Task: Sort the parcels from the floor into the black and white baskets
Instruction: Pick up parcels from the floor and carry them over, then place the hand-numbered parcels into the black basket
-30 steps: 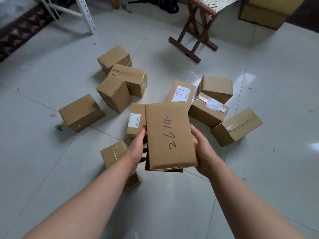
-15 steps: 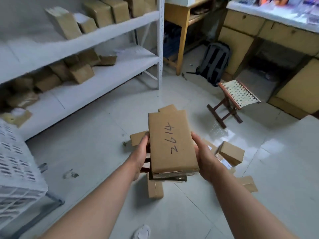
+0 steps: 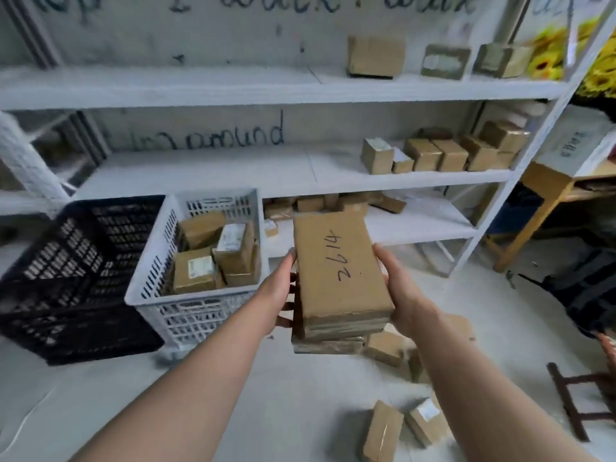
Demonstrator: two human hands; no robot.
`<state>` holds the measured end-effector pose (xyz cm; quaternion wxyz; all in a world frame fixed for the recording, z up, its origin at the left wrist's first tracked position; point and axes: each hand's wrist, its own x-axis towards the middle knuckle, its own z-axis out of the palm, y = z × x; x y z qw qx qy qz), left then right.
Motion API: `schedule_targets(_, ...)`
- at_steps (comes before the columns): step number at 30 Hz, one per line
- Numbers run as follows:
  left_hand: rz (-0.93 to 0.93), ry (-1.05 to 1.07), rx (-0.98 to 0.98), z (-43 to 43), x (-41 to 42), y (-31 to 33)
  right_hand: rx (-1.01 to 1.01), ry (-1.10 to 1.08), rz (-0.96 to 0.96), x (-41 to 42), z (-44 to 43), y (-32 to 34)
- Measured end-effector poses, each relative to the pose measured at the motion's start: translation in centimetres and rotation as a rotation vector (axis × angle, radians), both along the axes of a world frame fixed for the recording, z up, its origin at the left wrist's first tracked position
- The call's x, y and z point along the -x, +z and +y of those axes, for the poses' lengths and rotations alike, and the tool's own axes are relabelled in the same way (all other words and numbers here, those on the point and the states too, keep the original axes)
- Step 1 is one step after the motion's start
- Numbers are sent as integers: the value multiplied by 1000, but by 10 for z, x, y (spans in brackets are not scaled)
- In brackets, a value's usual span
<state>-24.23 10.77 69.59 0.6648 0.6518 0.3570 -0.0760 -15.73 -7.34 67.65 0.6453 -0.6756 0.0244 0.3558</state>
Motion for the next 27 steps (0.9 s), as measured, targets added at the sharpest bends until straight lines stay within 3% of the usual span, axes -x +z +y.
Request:
schedule_targets(6,-55,247,-103,145,53,26,-10,199,-24,23,166,37)
schedule_targets(14,-77,427,-110,344,115,44,-180,360,58,62,384,55)
schedule_targets(20,-64,492,-81,459,132,42,-223,370,112,79,505,41)
schedule_targets(27,2,556,-3,545,110,-6,-173,356,200,56,602,-6)
